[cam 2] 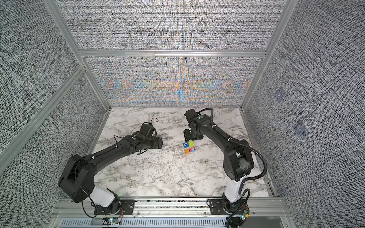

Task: Build the wood block tower
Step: 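Open the right gripper and lift away from the lime green cube, then grasp the yellow cube with the left gripper while the right gripper withdraws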

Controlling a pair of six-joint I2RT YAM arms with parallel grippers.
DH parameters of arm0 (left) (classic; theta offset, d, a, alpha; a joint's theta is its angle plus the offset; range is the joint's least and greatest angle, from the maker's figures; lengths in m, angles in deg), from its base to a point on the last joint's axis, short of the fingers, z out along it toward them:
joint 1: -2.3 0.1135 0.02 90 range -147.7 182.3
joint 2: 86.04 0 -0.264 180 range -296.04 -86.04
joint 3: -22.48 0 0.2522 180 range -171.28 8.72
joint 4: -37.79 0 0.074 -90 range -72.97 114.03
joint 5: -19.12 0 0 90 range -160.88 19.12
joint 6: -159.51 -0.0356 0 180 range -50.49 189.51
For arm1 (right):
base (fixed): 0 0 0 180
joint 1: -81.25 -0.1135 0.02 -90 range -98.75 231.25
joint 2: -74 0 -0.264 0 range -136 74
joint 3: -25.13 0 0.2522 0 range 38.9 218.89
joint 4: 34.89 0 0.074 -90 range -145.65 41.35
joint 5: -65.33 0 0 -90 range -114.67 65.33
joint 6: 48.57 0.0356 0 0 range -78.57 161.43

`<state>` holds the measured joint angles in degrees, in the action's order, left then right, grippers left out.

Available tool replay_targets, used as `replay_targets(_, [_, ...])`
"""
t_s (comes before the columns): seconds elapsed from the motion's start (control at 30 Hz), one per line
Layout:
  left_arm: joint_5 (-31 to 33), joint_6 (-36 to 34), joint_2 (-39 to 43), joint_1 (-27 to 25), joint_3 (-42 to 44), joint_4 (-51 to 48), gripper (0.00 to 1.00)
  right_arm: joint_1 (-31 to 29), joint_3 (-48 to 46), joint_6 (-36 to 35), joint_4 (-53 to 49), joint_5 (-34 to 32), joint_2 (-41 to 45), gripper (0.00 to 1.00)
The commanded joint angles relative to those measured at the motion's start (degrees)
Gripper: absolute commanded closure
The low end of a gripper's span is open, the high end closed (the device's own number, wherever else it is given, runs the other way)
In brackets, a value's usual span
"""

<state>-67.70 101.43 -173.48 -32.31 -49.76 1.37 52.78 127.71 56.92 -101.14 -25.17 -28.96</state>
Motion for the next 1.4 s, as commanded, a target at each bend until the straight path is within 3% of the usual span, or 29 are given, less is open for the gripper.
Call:
replay_targets(0.0, [3.3,-0.3,1.0,0.1,-1.0,-3.1,0.09,-0.2,-0.7,-1.1,-0.3,-2.0,1.8,0.33])
replay_targets(0.27, [8.6,-0.3,5.4,1.1,-2.2,-8.6,0.09,-0.8,-5.0,-1.6,5.5,-1.6,9.5,0.33])
replay_targets(0.47, [8.1,0.4,5.6,4.7,-2.5,-10.8,0.11,-0.8,-8.8,-1.8,10.0,-1.3,13.7,0.33])
replay_targets(0.8, [11.8,-0.4,-6.0,8.5,-12.3,-18.0,0.11,-1.0,-25.4,3.8,28.3,-4.8,24.1,0.32])
replay_targets(1.1, [10.7,0.3,-14.6,10.2,-18.1,-17.6,0.10,0.0,-40.9,5.7,47.1,-10.6,32.8,0.03])
replay_targets(1.37, [8.8,0.9,-20.8,11.1,-22.0,-16.8,0.15,4.0,-43.6,7.5,50.9,-10.6,32.9,0.01])
